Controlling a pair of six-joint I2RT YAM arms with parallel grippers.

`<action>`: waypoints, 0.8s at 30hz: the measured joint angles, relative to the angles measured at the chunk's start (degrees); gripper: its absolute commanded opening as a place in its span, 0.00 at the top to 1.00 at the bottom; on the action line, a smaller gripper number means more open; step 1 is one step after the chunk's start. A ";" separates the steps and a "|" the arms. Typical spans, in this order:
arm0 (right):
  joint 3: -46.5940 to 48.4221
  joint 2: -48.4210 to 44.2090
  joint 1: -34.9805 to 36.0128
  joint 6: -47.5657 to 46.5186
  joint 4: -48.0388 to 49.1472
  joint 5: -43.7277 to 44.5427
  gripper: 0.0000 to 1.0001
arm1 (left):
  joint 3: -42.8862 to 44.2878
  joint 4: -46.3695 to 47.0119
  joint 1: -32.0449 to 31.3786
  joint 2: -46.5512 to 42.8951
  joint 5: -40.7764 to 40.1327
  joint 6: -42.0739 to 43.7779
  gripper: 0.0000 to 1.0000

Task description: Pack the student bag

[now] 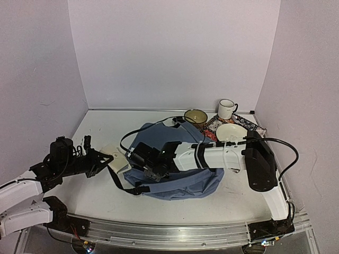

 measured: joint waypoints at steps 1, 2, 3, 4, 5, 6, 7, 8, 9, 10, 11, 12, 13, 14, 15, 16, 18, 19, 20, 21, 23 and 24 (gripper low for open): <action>-0.01 0.00 -0.04 0.05 0.01 -0.97 0.53 | -0.27 -0.12 0.00 -0.32 0.12 -0.04 1.00; -0.04 0.00 -0.07 -0.39 0.00 -1.72 0.50 | -0.49 -0.22 0.00 -0.62 0.10 -0.05 1.00; -0.21 0.00 -0.07 -0.39 0.05 -2.57 0.47 | -0.67 -0.56 0.00 -0.98 0.05 -0.07 1.00; -0.44 0.00 -0.07 -0.48 0.13 -3.25 0.45 | -0.76 -0.80 0.00 -1.21 -0.01 -0.09 1.00; -0.71 0.00 -0.07 -0.54 0.20 -3.80 0.43 | -0.80 -0.96 0.00 -1.37 -0.09 -0.10 1.00; -1.07 0.00 -0.07 -0.48 0.19 -4.18 0.41 | -0.80 -1.00 0.00 -1.41 -0.22 -0.09 1.00; -1.54 0.00 -0.07 -0.61 0.16 -4.56 0.40 | -0.80 -1.00 0.00 -1.40 -0.34 -0.08 1.00; -1.89 0.00 -0.07 -0.53 0.14 -4.82 0.39 | -0.80 -1.03 0.00 -1.35 -0.43 -0.06 1.00; -2.22 0.00 -0.07 -0.53 0.10 -5.01 0.39 | -0.80 -1.02 0.00 -1.23 -0.48 0.01 1.00; -2.37 0.00 -0.07 -0.56 0.11 -5.07 0.39 | -0.80 -1.00 0.00 -0.96 -0.53 0.10 1.00; -2.39 0.00 -0.16 -0.58 0.11 -5.07 0.39 | -0.80 -1.01 0.00 -0.62 -0.53 0.17 1.00; -2.39 0.00 -0.30 -0.59 0.14 -5.01 0.39 | -0.80 -1.02 0.00 -0.18 -0.56 0.22 1.00; -2.39 0.00 -0.36 -0.59 0.20 -4.90 0.40 | -0.80 -1.02 0.00 0.23 -0.58 0.30 1.00; -2.39 0.00 -0.41 -0.59 0.18 -4.63 0.41 | -0.80 -1.02 0.00 0.60 -0.70 0.33 1.00; -2.39 0.04 -0.44 -0.61 0.15 -4.35 0.43 | -0.80 -1.02 0.00 0.90 -0.79 0.36 1.00; -2.39 0.09 -0.44 -0.61 0.17 -3.67 0.45 | -0.80 -1.03 0.00 1.12 -0.87 0.38 1.00; -2.37 0.22 -0.45 -0.61 0.21 -2.20 0.48 | -0.80 -1.04 0.00 1.37 -0.94 0.38 1.00; -2.37 0.33 -0.43 -0.62 0.21 -1.46 0.49 | -0.80 -1.03 0.00 1.38 -0.94 0.40 1.00; -2.37 0.42 -0.43 -0.66 0.20 -0.77 0.51 | -0.80 -1.03 0.00 1.38 -0.94 0.41 1.00; -2.37 0.49 -0.44 -0.72 0.20 -0.11 0.52 | -0.80 -1.04 0.00 1.38 -0.94 0.41 1.00; -2.37 0.54 -0.44 -0.78 0.20 1.21 0.53 | -0.80 -1.02 0.00 1.38 -0.94 0.43 1.00; -2.35 0.55 -0.44 -0.81 0.21 1.79 0.53 | -0.80 -1.02 0.00 1.38 -0.94 0.43 1.00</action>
